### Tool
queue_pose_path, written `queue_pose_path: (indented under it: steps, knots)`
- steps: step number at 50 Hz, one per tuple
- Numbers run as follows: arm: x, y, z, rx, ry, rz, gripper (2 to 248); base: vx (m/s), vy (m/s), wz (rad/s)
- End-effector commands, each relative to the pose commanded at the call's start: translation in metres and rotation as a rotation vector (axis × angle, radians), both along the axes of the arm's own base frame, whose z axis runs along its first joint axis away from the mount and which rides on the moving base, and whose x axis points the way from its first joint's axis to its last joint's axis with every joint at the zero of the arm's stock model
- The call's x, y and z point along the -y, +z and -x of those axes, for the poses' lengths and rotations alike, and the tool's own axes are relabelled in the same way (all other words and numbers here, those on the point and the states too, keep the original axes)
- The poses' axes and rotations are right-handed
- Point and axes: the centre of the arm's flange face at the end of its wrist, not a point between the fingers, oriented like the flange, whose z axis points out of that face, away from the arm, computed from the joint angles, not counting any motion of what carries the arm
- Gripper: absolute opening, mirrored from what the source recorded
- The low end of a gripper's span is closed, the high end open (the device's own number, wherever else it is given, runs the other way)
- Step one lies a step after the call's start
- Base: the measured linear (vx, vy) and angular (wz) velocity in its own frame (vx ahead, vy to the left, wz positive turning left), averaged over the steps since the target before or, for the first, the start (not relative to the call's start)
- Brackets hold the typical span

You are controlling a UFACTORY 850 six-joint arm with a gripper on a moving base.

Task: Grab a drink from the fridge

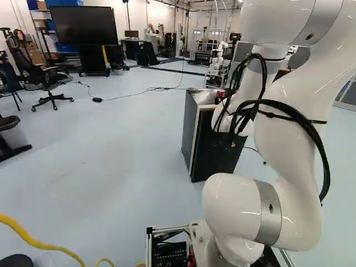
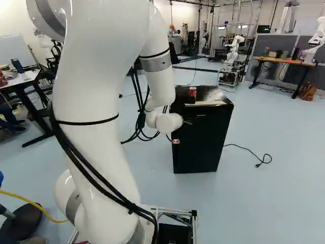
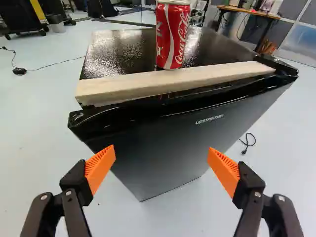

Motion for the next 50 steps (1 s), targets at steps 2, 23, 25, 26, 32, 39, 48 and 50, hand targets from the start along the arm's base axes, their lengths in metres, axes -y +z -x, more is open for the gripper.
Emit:
queue_pose_path:
  steps: [2, 23, 25, 26, 32, 39, 48, 50]
  knots:
    - [0.000, 0.000, 0.000, 0.002, 0.003, 0.001, 247, 0.000, 0.000, 0.000]
    - [0.000, 0.000, -0.004, 0.007, 0.008, 0.003, 247, 0.000, 0.000, 0.000]
    - [0.000, 0.000, -0.004, 0.008, 0.009, 0.003, 247, 0.000, 0.000, 0.000]
    - [0.000, 0.000, -0.005, 0.008, 0.009, 0.003, 247, 0.000, 0.000, 0.000]
    - [0.000, 0.000, -0.007, 0.009, 0.011, 0.004, 247, 0.000, 0.000, 0.000]
    - [0.001, -0.001, -0.011, 0.011, 0.013, 0.005, 247, 0.000, 0.000, 0.000]
    - [0.001, -0.001, -0.015, 0.013, 0.016, 0.006, 247, 0.000, 0.000, 0.000]
    - [0.001, -0.001, -0.016, 0.014, 0.017, 0.006, 247, 0.000, 0.000, 0.000]
